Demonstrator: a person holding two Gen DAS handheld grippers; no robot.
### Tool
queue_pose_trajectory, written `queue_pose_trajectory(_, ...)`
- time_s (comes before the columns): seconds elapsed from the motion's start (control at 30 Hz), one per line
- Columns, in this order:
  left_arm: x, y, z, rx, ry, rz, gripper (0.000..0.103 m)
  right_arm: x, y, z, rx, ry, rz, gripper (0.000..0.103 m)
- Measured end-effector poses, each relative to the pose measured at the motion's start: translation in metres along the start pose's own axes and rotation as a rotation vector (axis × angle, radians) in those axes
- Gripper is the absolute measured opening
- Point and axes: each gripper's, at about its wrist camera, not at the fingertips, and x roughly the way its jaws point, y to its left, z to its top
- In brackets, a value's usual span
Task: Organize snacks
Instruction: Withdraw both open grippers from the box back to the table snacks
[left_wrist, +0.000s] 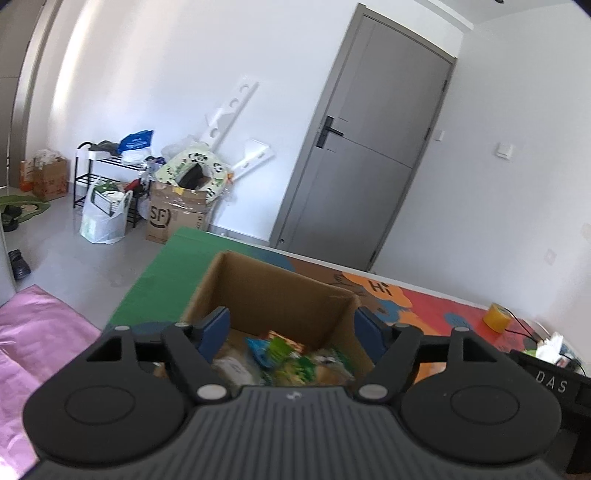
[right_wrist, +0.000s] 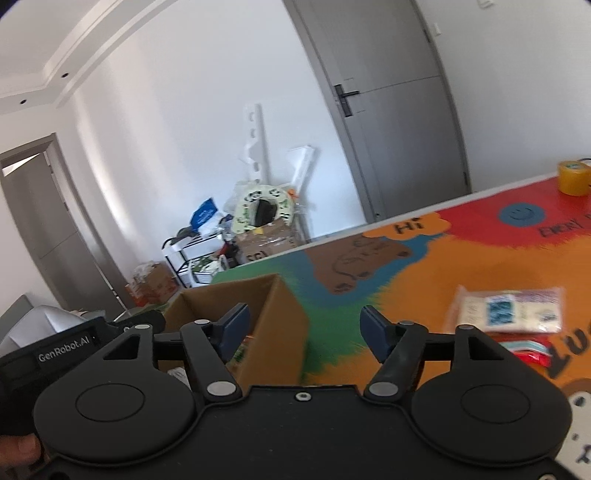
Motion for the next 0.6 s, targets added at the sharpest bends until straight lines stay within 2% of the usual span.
queue_pose_trajectory(0.23,0.002,-0.02,-0.014,0.03,0.041,-0.025,0.079,-0.02,-0.027,-0.007,0.026,-0.007,-0.047,0.082)
queue_pose_trajectory(0.6,0.003,-0.055,-0.034,0.074,0.092,-0.062,0.084,-0.054,-0.065,-0.012,0.065,-0.019,-0.097,0.095)
